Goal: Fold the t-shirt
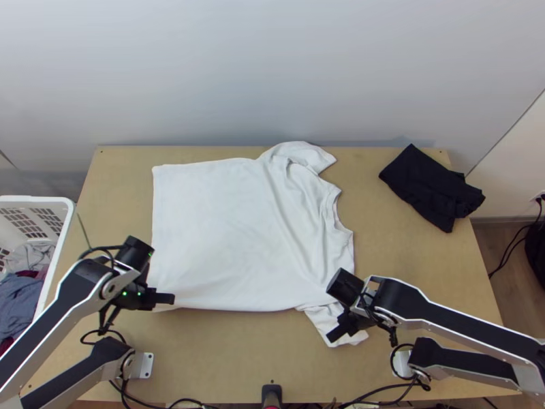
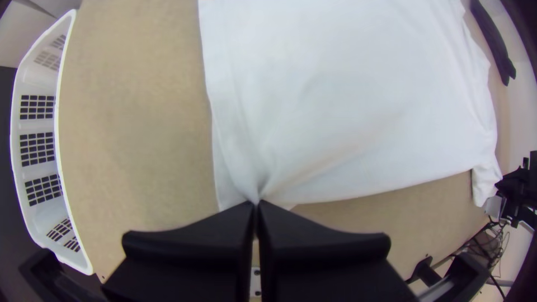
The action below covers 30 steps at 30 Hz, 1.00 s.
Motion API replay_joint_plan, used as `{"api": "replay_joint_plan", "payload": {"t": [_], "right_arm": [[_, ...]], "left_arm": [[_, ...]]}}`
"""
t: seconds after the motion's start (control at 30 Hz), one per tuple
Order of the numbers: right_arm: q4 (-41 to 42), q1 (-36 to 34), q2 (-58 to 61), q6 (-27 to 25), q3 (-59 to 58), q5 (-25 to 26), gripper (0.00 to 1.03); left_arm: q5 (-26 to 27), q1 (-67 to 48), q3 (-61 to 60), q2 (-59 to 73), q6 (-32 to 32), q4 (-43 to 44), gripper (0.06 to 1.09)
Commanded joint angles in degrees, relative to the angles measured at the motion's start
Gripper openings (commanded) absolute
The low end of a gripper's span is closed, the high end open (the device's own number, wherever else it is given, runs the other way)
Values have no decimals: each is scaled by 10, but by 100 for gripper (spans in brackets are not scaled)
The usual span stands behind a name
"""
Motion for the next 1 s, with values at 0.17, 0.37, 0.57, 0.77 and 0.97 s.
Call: {"api": "replay_joint_plan", "payload": {"t": [0.17,0.37,0.57,0.77,0.97], "right_arm": [[-125,69,-7,-35,63,-74,3],[-135,93,-9,-46,57,-128,3],[-147,117,-6,-58,67,-157,3],[-138,108,5,-60,94,-156,3],[-138,98,12,-58,117,-152,30]], "left_arm": [[82,-29,71,-44,65,-149,10],[81,-111,68,-82,62,-154,10],[80,-133,64,-95,62,-142,10],[79,47,62,-46,76,-97,50],[77,53,90,-28,80,-94,90]]}}
